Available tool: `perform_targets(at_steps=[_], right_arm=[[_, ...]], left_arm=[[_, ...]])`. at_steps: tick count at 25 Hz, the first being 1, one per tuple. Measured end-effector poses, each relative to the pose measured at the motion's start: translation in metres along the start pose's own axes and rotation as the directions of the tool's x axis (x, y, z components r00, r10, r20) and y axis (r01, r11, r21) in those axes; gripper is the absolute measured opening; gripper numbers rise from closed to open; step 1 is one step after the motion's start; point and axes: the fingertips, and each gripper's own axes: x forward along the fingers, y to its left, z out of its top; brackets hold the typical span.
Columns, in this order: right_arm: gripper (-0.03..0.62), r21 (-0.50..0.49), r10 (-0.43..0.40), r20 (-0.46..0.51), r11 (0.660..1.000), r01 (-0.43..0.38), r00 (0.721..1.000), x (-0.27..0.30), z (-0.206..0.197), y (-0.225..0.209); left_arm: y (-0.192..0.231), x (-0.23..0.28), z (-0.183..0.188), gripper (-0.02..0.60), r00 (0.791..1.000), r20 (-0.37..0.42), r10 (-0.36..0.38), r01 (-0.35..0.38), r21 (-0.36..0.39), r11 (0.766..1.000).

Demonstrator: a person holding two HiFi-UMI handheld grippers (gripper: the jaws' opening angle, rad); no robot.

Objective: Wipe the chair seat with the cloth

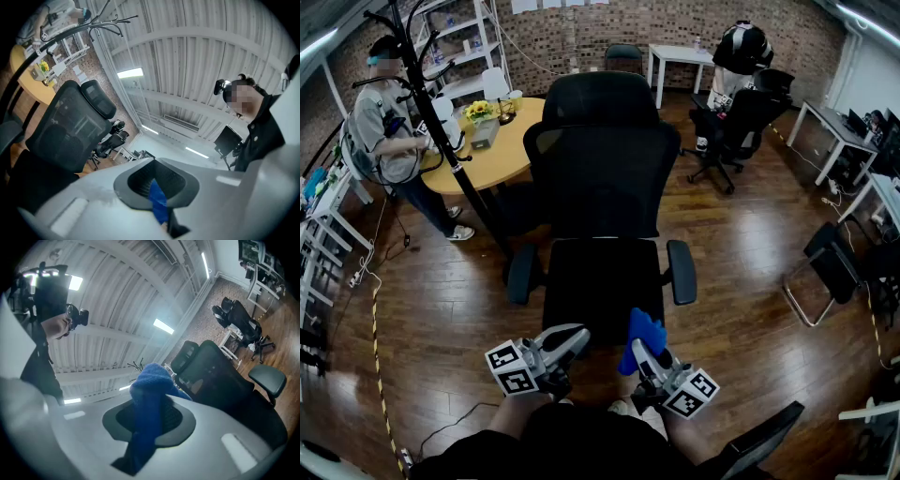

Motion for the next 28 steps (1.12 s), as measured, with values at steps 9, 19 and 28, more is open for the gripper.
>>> perform_targets(at_steps=[9,19,28], right_arm=[[0.060,0.007,-0.019,-0.031,1.000,0.019,0.999,0.033,-0.012,-0.030],[0.061,-0.103,-0.156,-0.064,0.983,0.149,0.986,0.137,-0.008,-0.086],[0.061,-0.126,-0.259,-0.087,0.961,0.247,0.962,0.195,-0.019,-0.148]], left_arm=[[0.055,-0.018,0.020,0.000,0.997,0.051,0.051,-0.050,-0.025,0.998],[0.168,-0.003,0.080,0.000,0.994,0.077,-0.079,0.086,-0.102,0.991],[0.238,0.010,0.092,0.000,0.995,0.047,-0.084,0.092,-0.201,0.975]])
